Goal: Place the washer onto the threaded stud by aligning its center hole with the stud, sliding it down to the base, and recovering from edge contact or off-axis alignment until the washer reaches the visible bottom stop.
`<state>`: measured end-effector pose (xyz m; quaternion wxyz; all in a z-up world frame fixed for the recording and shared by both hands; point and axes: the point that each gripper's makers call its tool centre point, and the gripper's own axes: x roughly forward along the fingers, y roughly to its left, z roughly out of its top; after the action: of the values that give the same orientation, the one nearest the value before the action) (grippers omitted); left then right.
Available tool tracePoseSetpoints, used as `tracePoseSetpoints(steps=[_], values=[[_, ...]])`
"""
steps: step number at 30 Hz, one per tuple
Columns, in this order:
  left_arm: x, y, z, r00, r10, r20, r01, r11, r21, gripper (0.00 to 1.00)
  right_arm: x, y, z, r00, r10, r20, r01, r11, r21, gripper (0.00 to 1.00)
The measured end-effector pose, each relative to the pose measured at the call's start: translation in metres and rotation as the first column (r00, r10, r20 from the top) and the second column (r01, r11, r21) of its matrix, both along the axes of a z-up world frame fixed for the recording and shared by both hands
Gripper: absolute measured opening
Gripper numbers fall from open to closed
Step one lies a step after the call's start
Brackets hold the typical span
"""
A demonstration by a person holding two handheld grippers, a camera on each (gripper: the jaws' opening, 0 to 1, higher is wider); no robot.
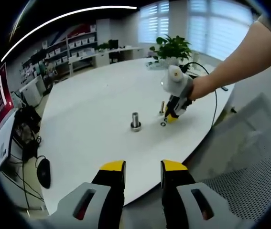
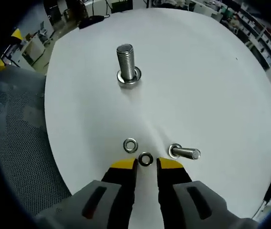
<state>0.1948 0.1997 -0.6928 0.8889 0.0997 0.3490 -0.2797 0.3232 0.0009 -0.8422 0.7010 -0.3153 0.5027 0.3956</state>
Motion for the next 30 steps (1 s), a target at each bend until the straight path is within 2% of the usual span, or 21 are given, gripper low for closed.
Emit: tracePoseSetpoints(steps=[16, 19, 21, 25, 30], values=[[-0.0004, -0.0006, -0.0004, 1.000, -0.005, -0.004, 0.005, 1.000, 0.001, 0.27, -0.0048, -0.0070, -0.0007, 0.997, 0.071, -0.013, -0.071, 0.997, -0.018, 0.16], [-0.0001, -0.0001, -0.0002, 1.000, -0.003, -0.003, 0.003, 1.000, 0.001, 0.27, -0.0043, -0.0058, -0.0010, 0.996, 0.089, -0.030, -0.090, 0.995, -0.038, 0.16], [0.0002, 0.0000, -0.0001, 1.000, -0.002, -0.003, 0.002, 1.000, 0.000, 0.27, -0.0034, -0.0065, -0.0023, 0.993, 0.093, -0.071, -0.098, 0.992, -0.073, 0.16], [0.0000, 0.0001, -0.0010, 1.000, -0.005, -0.006, 0.005, 1.000, 0.005, 0.27, -0.0050, -0.0054, -0.0029, 0.987, 0.132, -0.096, -0.145, 0.980, -0.138, 0.16], [0.0002, 0.0005, -0.0009, 1.000, 0.001, -0.006, -0.001, 1.000, 0.003, 0.27, -0.0035, -0.0067, -0.0031, 0.989, 0.090, -0.119, -0.109, 0.980, -0.165, 0.15]])
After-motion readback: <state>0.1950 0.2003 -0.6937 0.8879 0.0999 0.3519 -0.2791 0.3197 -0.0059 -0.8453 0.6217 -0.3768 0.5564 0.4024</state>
